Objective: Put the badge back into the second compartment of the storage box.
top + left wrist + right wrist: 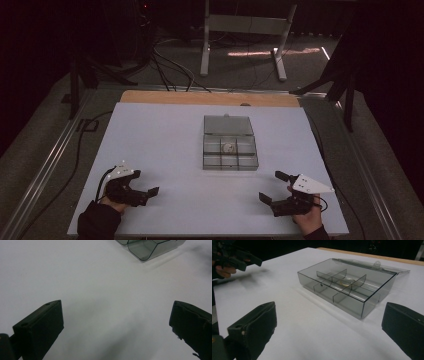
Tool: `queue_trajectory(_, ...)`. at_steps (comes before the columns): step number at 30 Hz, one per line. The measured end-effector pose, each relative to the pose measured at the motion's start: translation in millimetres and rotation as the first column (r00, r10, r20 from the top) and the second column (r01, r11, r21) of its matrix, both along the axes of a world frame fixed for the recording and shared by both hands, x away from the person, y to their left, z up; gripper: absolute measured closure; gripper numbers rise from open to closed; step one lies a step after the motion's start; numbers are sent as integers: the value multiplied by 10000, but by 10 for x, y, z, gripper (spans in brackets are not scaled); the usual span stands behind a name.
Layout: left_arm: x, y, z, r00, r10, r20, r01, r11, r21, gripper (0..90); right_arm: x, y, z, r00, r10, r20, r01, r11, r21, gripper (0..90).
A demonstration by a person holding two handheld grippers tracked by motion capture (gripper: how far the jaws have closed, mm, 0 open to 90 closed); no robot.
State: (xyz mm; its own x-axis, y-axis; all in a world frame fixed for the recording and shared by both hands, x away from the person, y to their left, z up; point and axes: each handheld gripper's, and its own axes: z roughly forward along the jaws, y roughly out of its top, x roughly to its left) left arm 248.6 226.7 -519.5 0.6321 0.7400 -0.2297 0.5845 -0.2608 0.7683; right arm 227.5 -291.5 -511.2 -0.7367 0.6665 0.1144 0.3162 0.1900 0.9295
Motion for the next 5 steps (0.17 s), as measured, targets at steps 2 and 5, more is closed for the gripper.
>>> queue_trajectory(2,-13,11,-18,10000,24,9,-24,10000,-13,0,1,1,1,10000,16,5,-16,10000,-8,2)
queue_trajectory(5,-10,13,-29,10000,11,6,-11,10000,21,0,3,1,-1,10000,25,13,-25,10000,-31,2)
